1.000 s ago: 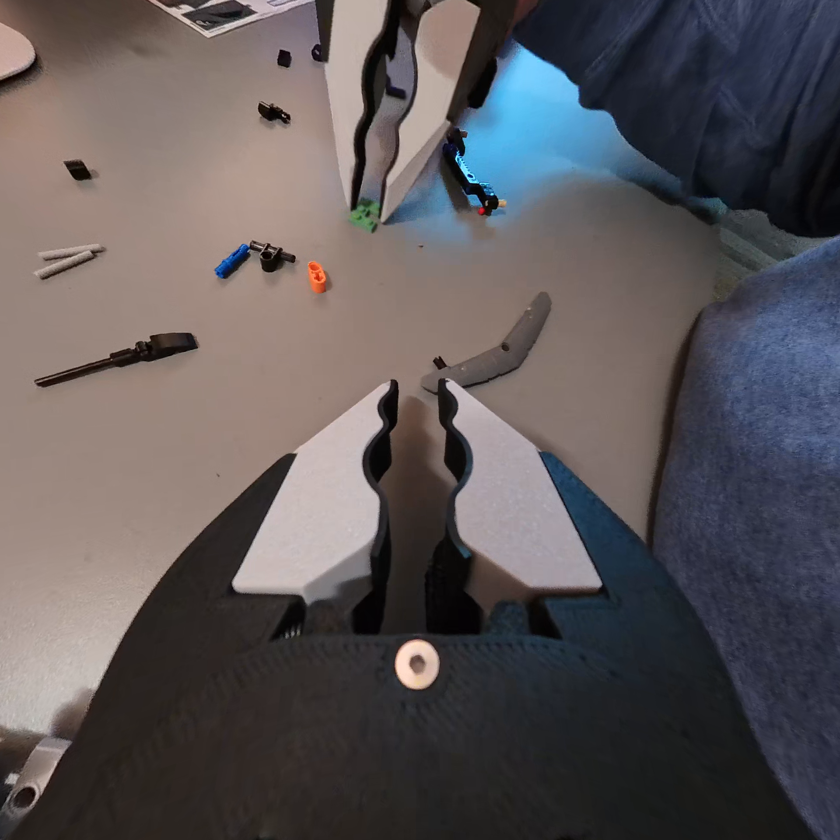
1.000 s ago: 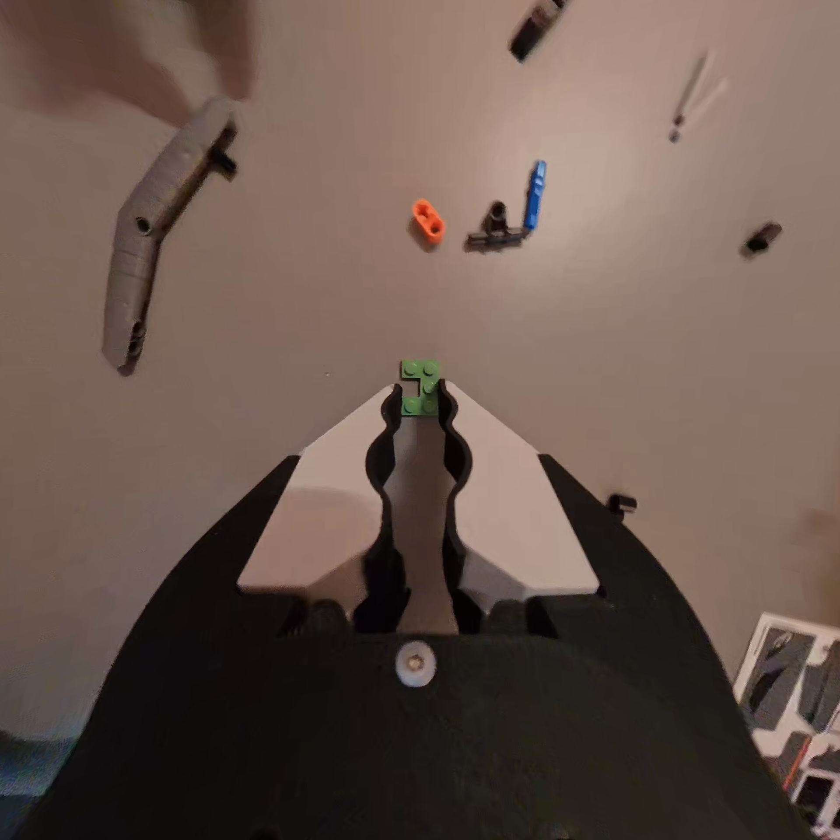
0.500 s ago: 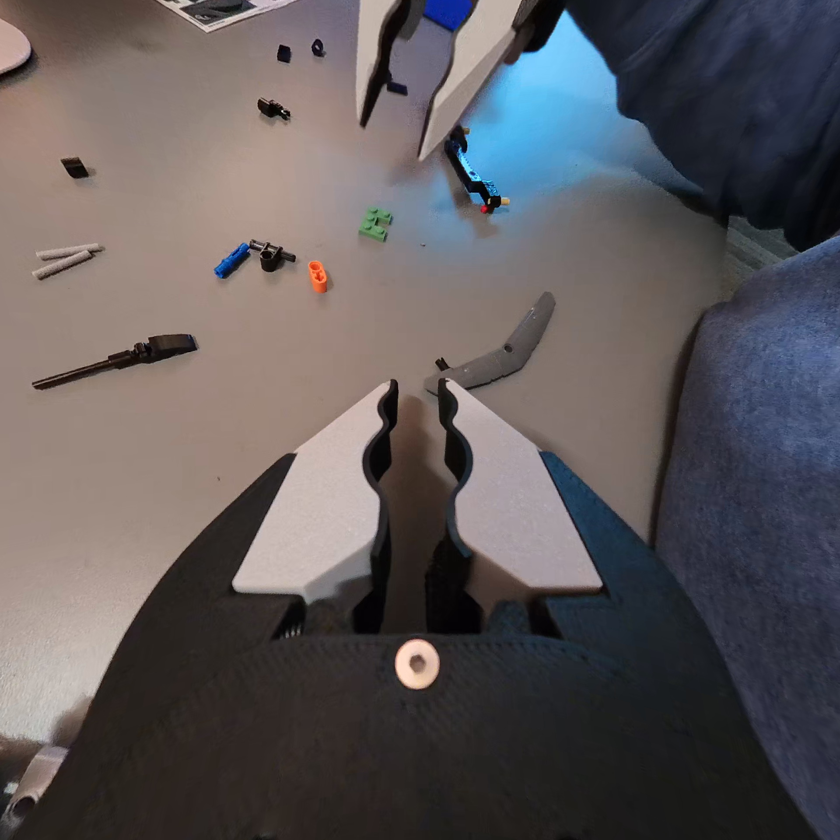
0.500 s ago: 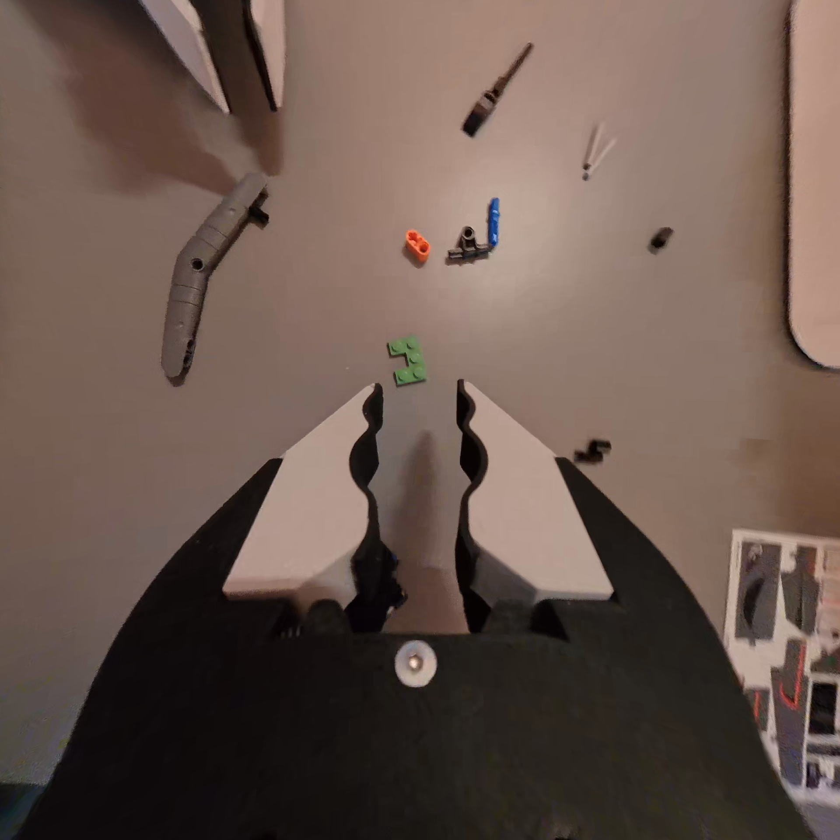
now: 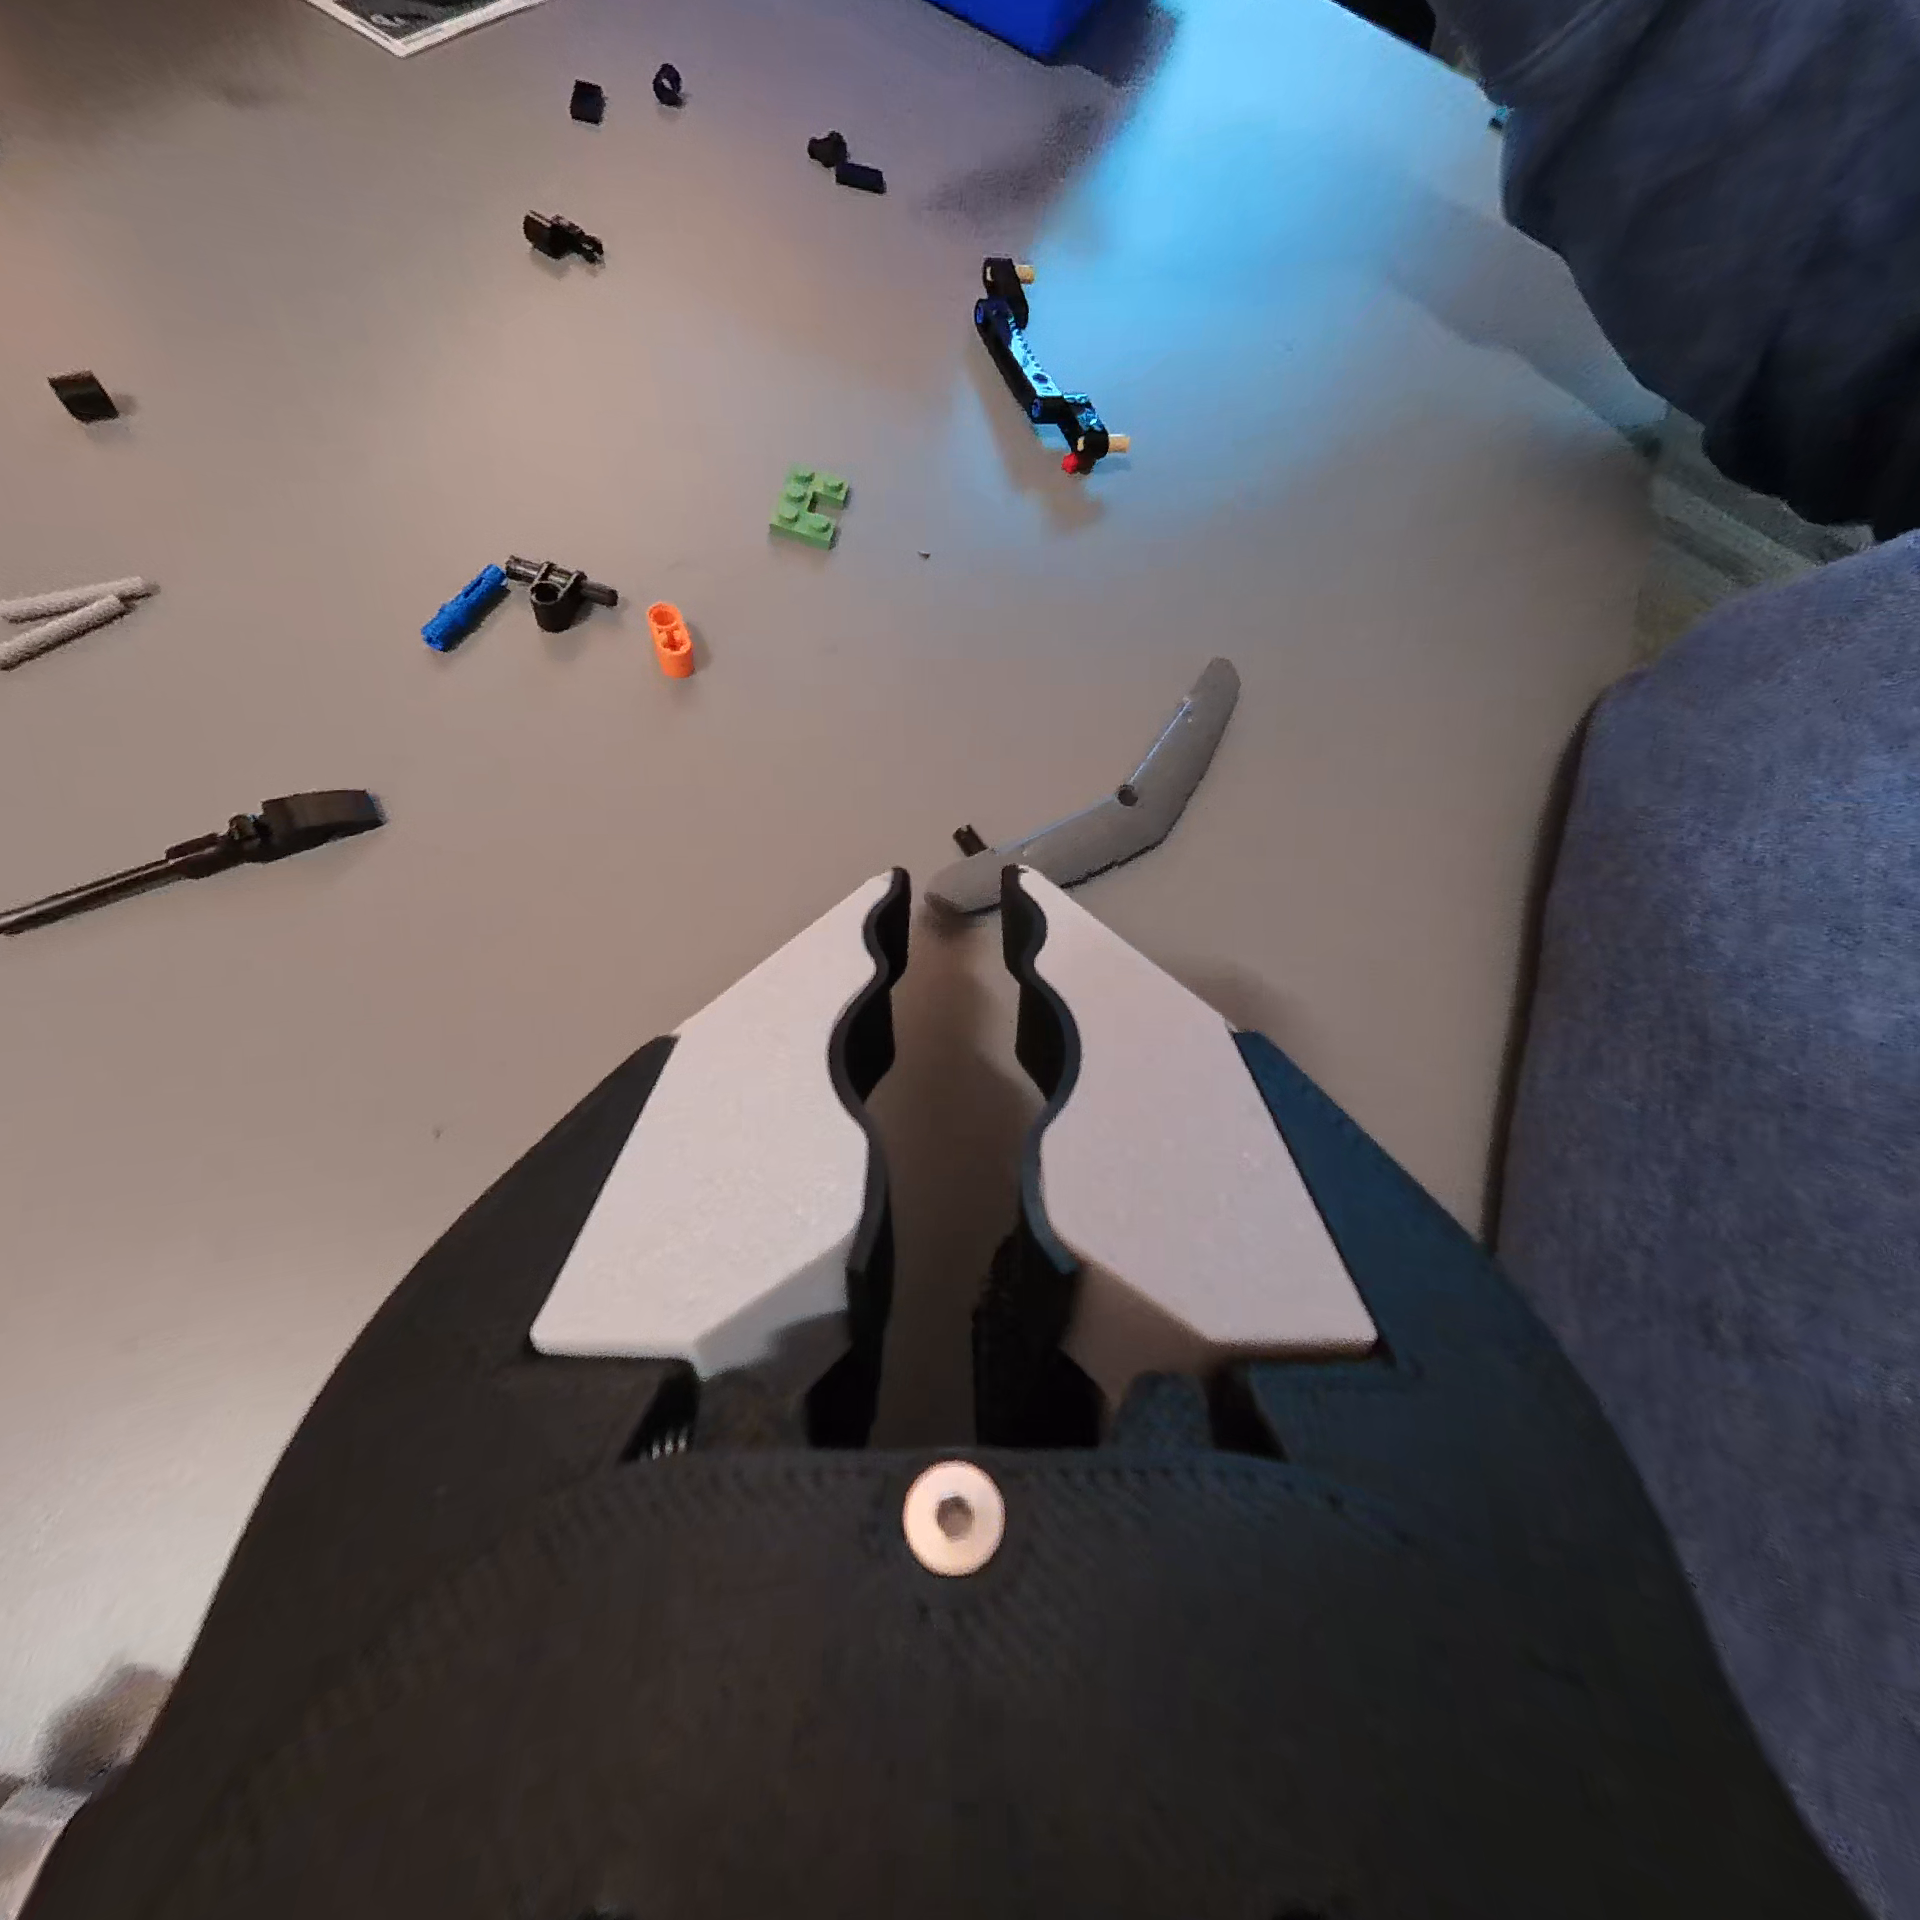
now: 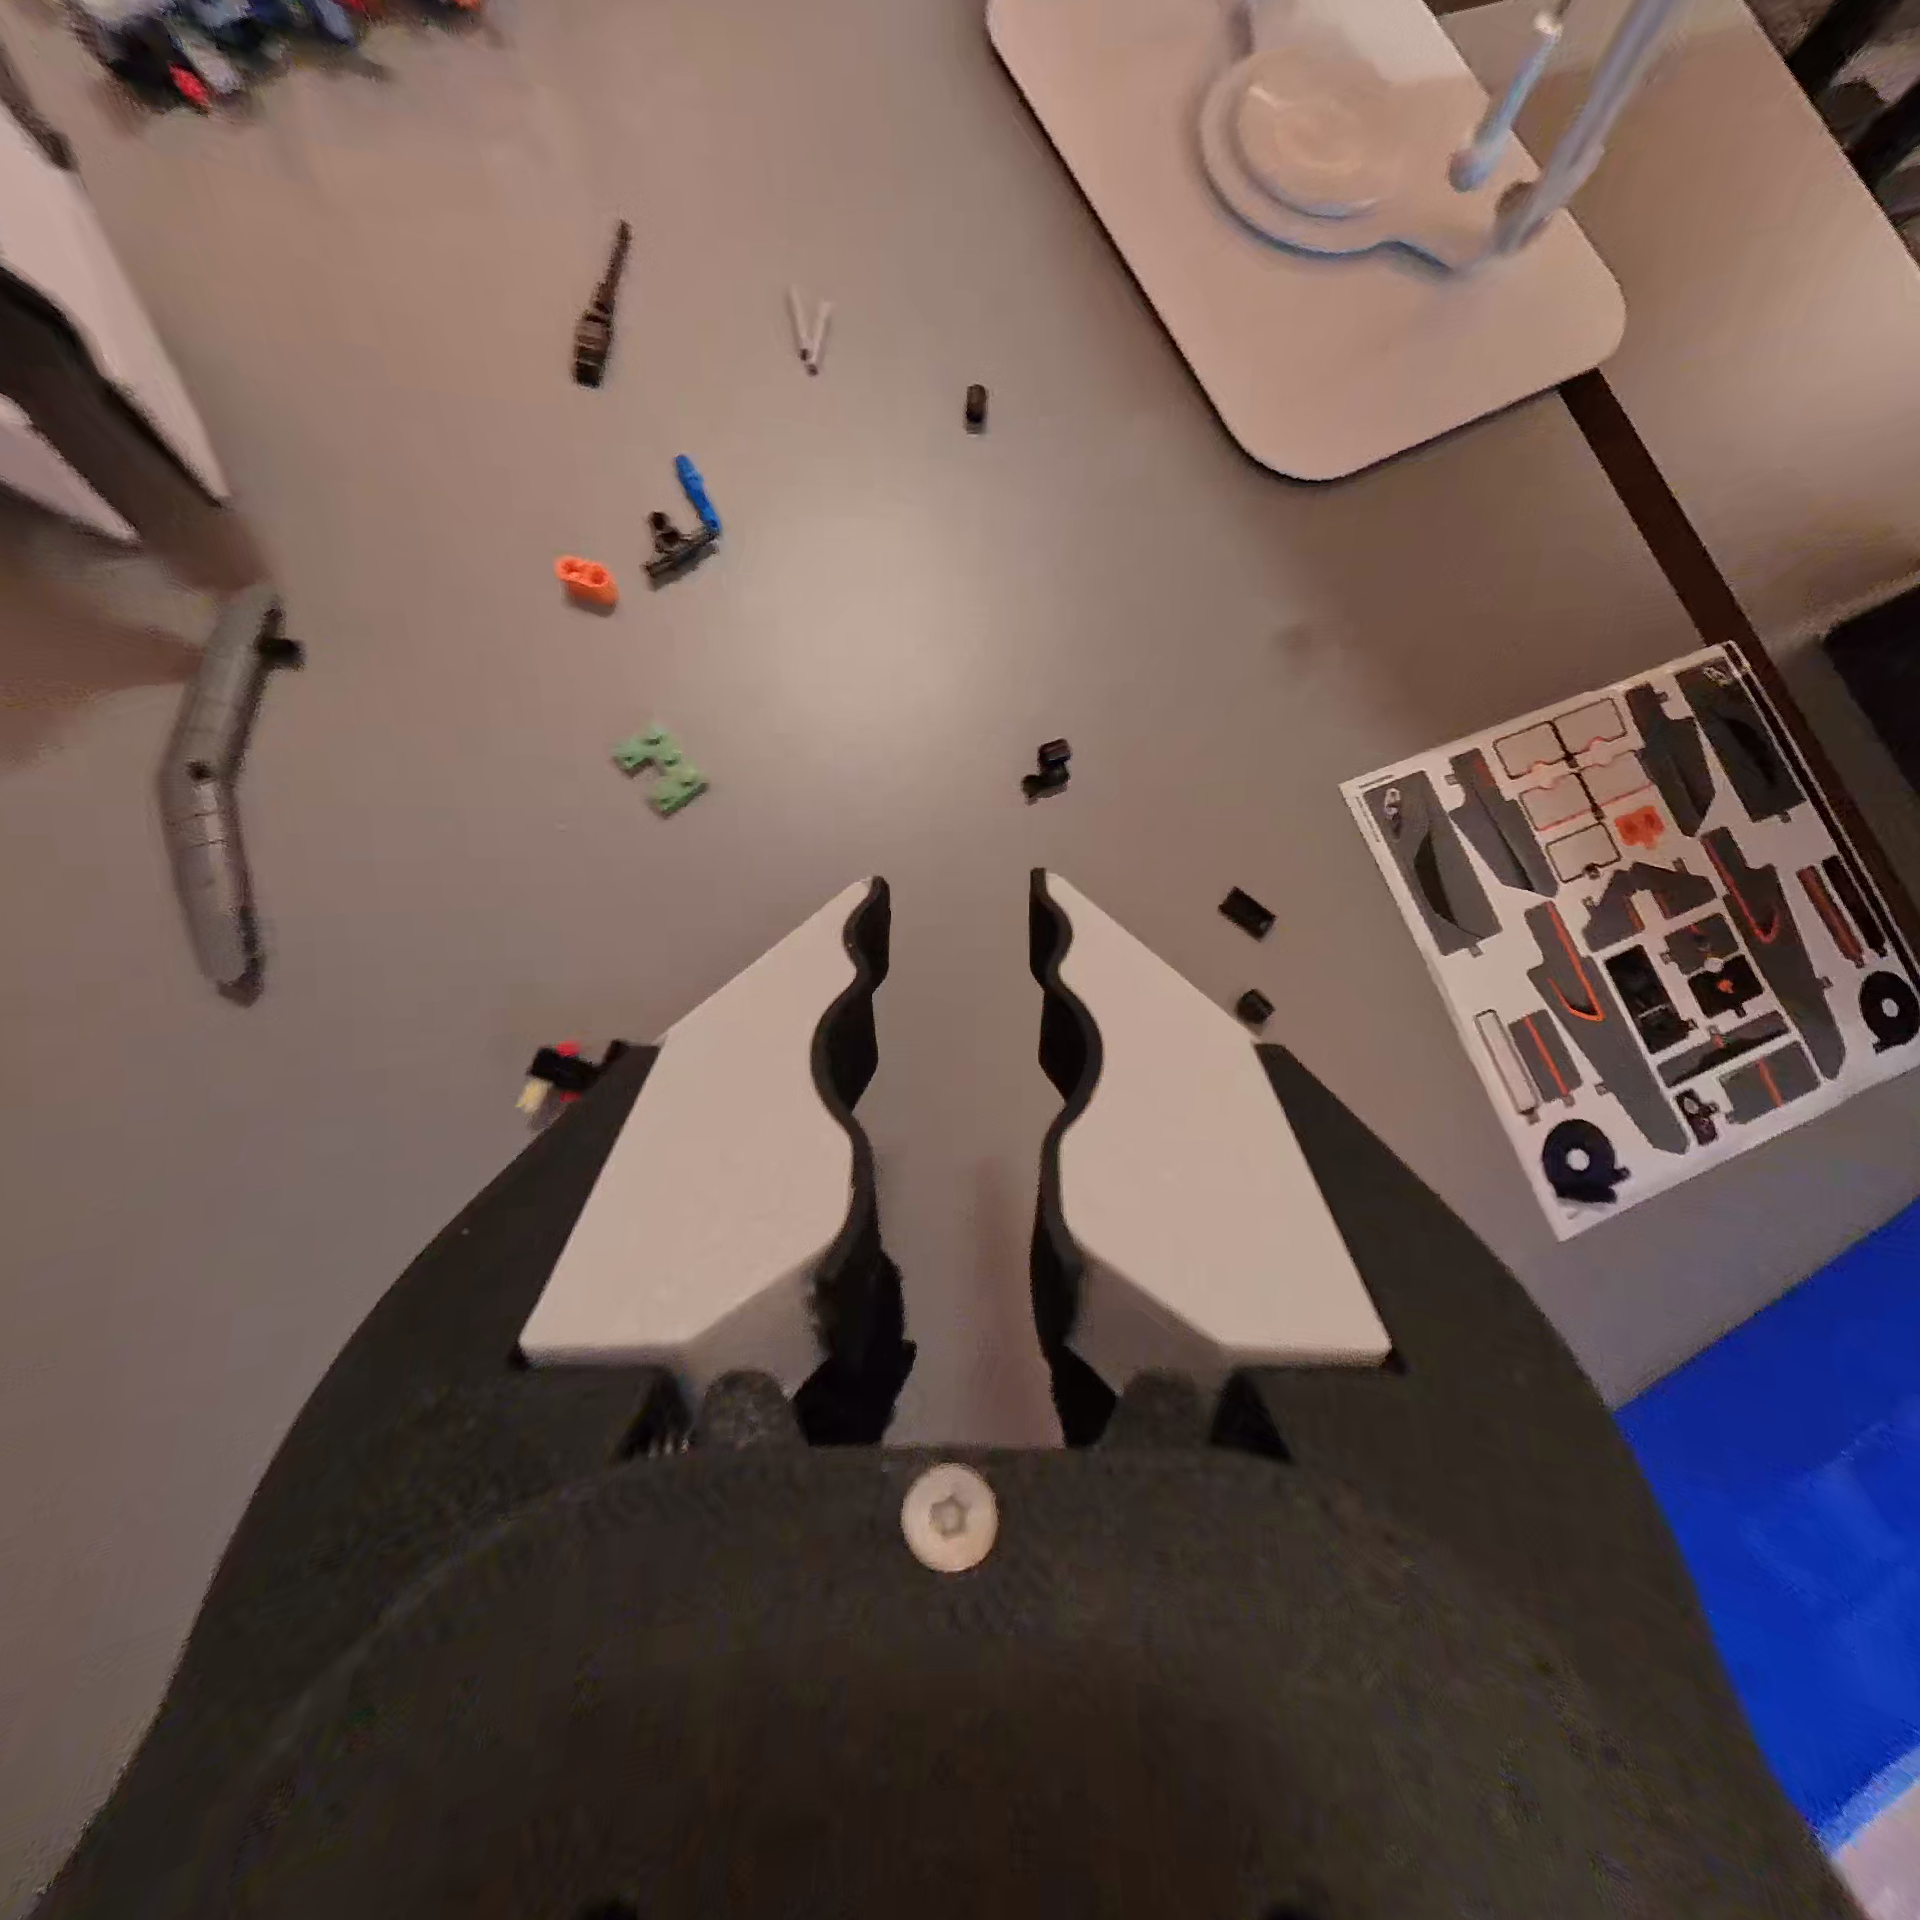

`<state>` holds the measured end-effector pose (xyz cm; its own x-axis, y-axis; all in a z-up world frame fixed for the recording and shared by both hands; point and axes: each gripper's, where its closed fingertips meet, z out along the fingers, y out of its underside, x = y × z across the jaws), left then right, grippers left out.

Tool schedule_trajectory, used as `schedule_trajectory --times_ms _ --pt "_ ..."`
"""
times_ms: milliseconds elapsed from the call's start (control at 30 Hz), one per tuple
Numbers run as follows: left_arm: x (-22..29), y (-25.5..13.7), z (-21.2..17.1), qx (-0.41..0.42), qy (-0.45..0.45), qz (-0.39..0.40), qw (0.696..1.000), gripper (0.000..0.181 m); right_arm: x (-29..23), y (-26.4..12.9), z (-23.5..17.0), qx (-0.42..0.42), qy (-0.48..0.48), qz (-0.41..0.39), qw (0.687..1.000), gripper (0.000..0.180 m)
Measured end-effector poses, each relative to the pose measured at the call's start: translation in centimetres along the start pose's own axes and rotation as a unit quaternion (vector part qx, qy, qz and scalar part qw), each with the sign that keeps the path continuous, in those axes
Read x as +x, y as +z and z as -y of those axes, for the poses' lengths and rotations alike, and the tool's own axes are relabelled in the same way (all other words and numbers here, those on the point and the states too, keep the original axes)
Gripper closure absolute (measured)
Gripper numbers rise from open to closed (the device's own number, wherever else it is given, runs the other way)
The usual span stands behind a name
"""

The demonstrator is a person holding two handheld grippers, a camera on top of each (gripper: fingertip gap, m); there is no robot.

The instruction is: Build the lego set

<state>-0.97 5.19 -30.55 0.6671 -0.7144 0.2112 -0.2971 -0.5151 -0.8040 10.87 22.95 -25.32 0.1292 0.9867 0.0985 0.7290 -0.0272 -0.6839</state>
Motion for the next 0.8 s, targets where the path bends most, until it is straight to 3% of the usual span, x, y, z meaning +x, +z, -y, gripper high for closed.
schedule_trajectory --times_ms 267,500,800 --pt "-0.3 -0.5 -0.3 0.0 -0.002 0.014 1.0 0.165 6.6 3.8 -2.4 -0.071 0.074 -0.057 0.993 0.156" --pt "-0.5 -0.3 -0.2 0.0 -0.004 0.009 1.0 0.165 8.1 6.8 -4.7 -0.125 0.07 -0.068 0.987 0.156" --pt "-0.8 -0.2 0.0 0.003 -0.01 0.007 1.0 0.165 7.9 7.6 -4.6 -0.108 0.098 -0.035 0.989 0.166"
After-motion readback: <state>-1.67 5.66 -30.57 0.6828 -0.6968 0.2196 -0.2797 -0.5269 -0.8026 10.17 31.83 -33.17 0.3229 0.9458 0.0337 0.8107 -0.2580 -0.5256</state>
